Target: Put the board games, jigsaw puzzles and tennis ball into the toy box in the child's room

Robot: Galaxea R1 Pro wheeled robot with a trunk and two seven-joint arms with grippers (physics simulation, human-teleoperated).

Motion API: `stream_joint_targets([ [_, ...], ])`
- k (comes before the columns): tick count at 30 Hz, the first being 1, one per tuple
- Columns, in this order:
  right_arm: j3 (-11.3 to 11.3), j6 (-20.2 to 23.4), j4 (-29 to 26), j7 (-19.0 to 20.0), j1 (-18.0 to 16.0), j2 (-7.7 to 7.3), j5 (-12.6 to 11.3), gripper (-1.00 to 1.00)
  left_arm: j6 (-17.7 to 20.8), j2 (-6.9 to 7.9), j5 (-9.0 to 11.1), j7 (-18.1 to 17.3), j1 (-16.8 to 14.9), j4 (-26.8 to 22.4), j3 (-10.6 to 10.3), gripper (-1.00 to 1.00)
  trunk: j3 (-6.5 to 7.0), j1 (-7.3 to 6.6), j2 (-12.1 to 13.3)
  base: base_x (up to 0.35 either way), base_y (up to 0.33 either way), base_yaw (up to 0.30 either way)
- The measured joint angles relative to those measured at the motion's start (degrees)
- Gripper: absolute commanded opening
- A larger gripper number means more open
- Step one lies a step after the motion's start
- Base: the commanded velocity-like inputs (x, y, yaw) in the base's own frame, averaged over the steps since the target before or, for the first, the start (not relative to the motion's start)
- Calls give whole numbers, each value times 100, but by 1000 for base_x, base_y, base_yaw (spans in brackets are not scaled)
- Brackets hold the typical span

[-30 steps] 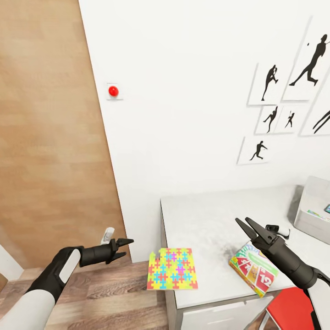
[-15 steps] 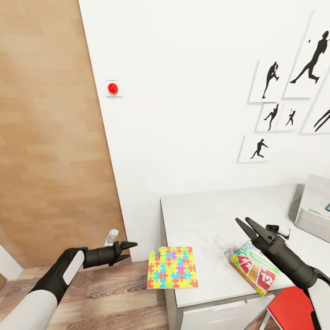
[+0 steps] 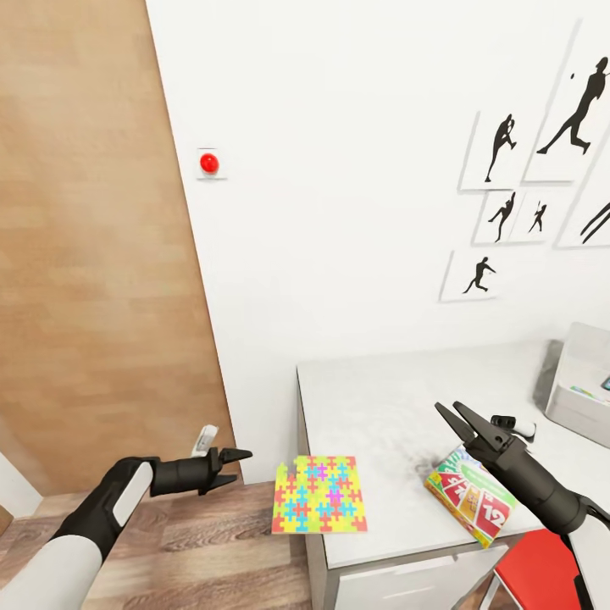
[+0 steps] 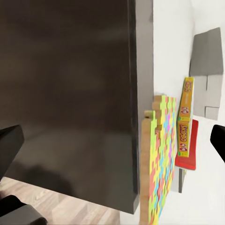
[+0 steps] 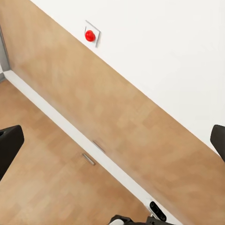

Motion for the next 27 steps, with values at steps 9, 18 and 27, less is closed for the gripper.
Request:
stream_joint_targets([
  [9,8,-16,0,-3,0,11,0,100,47,28,0,0,-1,-4,-5,100,0,0,0,-1,5,0],
  [18,9,-23,0,-4,0,12,1,100,51,21,0,3,-2,-4,-3,100,0,1,0,-66,0,0],
  [27,15,-32,-1,-10,0,13,1,100,43,6,-4,11,-1,-17,-6,100,0,0,0,-22,-39,0],
])
